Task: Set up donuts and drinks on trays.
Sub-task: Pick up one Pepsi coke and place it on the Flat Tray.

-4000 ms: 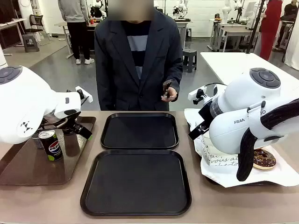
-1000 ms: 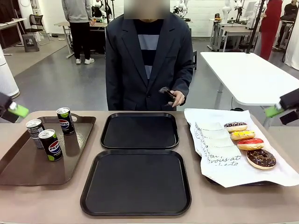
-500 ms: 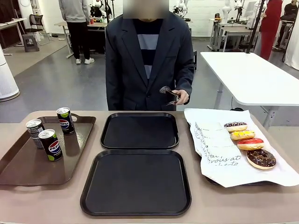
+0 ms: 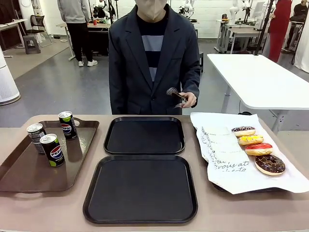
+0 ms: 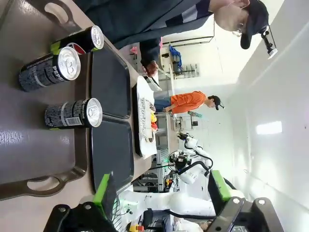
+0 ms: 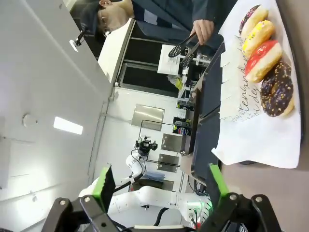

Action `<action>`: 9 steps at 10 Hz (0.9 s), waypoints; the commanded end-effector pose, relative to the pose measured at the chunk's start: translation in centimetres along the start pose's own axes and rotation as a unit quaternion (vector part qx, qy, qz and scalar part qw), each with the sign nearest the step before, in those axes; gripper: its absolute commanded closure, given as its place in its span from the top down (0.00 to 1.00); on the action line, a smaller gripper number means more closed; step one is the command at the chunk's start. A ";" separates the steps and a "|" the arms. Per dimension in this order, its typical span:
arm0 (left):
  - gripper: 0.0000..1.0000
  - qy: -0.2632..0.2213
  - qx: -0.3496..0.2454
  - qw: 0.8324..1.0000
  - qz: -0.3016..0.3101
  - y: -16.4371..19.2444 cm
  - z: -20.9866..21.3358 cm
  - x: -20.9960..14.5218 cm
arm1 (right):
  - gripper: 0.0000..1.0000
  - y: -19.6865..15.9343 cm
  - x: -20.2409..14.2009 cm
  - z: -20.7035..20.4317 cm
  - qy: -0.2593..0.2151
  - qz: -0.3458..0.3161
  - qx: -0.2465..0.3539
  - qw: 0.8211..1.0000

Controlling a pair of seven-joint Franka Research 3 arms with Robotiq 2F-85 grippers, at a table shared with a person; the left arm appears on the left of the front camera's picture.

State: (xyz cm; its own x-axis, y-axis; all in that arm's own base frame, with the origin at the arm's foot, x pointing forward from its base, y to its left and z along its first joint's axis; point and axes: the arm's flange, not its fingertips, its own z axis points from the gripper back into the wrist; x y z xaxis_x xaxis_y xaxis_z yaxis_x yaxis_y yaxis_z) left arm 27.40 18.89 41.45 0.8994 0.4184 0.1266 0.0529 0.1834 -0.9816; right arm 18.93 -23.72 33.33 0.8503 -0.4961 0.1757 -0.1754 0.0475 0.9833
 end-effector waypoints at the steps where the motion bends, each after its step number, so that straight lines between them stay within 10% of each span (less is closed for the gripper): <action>1: 1.00 -0.008 -0.017 1.000 -0.015 -0.6 0.3 -0.1 | 1.00 1.1 -0.3 0.5 -0.009 0.008 -0.005 1.000; 9: 1.00 -0.008 -0.017 1.000 -0.015 -0.6 0.3 -0.1 | 1.00 1.1 -0.3 0.5 -0.009 0.008 -0.005 1.000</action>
State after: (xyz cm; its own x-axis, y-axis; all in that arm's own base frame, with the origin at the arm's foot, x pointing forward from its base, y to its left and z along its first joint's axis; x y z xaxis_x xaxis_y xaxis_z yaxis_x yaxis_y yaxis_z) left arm 27.01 18.81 42.16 0.8995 0.4169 0.1311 0.0617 0.1758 -0.9825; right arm 18.01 -24.19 34.36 0.8522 -0.4953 0.1688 -0.1533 0.0720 0.9855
